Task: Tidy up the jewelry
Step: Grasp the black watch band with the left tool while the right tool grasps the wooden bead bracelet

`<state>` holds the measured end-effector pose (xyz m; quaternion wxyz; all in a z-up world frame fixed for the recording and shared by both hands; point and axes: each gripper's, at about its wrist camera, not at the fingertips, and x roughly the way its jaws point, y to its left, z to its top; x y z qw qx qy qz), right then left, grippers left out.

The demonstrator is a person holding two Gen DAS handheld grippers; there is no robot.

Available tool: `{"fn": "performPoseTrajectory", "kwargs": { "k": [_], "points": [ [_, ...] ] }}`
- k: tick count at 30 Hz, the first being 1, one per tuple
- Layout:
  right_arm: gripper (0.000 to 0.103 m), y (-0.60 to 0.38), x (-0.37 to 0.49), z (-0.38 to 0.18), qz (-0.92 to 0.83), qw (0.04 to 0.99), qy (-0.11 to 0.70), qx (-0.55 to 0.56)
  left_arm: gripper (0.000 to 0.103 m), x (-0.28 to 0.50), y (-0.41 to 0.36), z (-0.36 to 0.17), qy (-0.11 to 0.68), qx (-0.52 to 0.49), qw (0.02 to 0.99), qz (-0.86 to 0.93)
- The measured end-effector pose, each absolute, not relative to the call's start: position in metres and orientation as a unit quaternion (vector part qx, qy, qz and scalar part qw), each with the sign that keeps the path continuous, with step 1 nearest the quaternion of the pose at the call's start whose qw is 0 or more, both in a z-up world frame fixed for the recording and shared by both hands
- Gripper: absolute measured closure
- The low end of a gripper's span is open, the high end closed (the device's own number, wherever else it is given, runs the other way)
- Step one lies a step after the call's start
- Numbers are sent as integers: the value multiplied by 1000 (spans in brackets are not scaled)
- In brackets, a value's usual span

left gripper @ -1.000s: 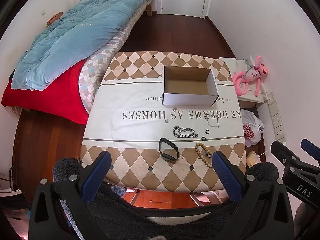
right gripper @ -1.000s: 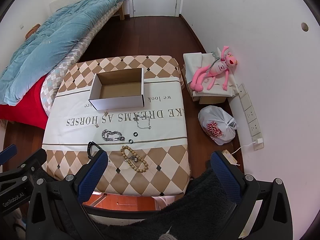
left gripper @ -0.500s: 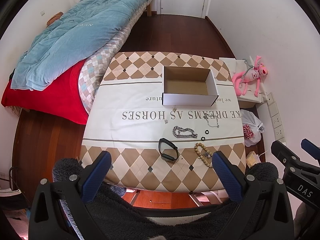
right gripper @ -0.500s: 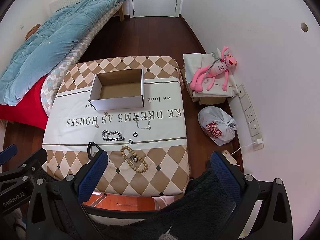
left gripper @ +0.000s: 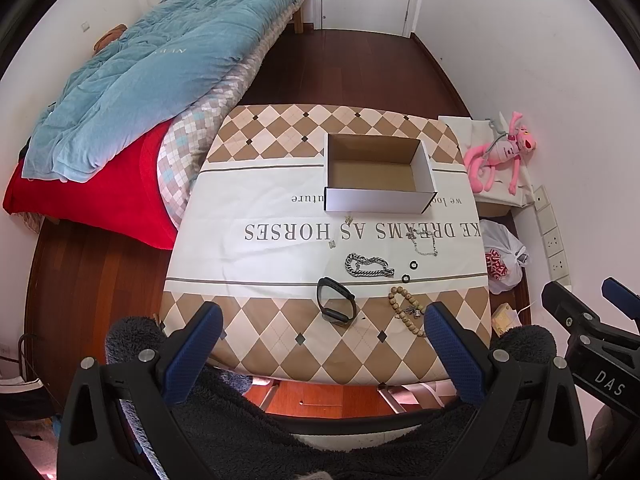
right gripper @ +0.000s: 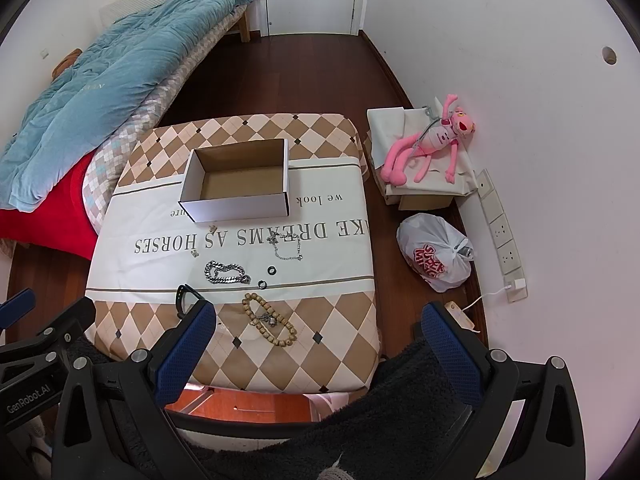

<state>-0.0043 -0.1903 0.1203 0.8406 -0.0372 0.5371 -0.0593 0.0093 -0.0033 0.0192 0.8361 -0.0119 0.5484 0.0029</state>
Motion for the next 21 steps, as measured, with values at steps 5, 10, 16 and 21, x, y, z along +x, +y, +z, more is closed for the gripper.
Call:
{"fn": "performPoseTrajectory", "kwargs": {
  "k": [5, 10, 16, 21],
  "points": [
    [0, -191, -5, 119, -59, 841, 537, -38, 0, 8, -3, 19, 548, -12, 836, 3],
    [0, -190, -3, 121, -58, 841, 537, -37, 0, 10, -4, 18, 548, -9, 837, 5],
    [0, -193, 7, 122, -39, 860, 508, -21, 0, 27, 0, -4, 545, 4, 838, 25],
    [0, -201, 27, 85, -56, 848, 528, -16, 0, 52, 9, -45, 550, 18, 833, 55]
  ]
}}
